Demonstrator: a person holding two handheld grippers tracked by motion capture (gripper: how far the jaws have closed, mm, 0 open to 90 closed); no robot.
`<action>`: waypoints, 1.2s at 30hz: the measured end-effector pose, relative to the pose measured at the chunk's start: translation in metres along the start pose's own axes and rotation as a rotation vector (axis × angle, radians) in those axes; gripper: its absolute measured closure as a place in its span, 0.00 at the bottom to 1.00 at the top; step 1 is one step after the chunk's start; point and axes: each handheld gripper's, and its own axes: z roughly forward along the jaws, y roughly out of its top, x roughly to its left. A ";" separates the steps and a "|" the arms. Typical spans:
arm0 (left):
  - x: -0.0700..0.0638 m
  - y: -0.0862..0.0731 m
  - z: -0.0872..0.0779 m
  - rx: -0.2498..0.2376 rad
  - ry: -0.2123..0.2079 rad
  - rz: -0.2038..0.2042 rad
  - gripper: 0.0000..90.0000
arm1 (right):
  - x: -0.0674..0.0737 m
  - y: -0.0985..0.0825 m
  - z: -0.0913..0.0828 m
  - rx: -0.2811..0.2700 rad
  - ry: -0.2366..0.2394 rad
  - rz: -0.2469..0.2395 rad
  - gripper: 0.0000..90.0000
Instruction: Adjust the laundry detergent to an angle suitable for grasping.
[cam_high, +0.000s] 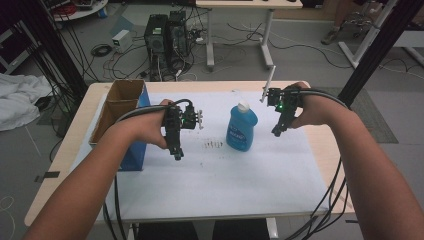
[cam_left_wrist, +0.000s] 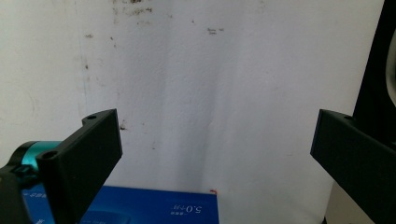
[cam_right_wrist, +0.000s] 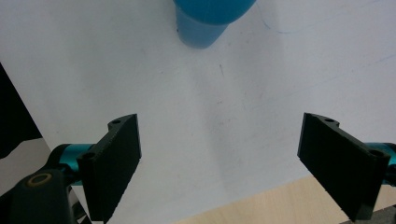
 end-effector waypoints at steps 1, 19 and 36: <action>0.000 0.000 0.000 0.002 0.000 0.001 0.02 | 0.000 0.000 0.000 0.000 -0.002 0.004 0.14; 0.001 0.002 -0.001 0.007 -0.002 0.001 0.02 | -0.001 -0.005 0.000 -0.010 0.002 0.006 0.14; -0.001 0.000 -0.003 0.003 0.006 0.000 0.02 | 0.001 -0.004 0.000 -0.006 0.000 0.010 0.14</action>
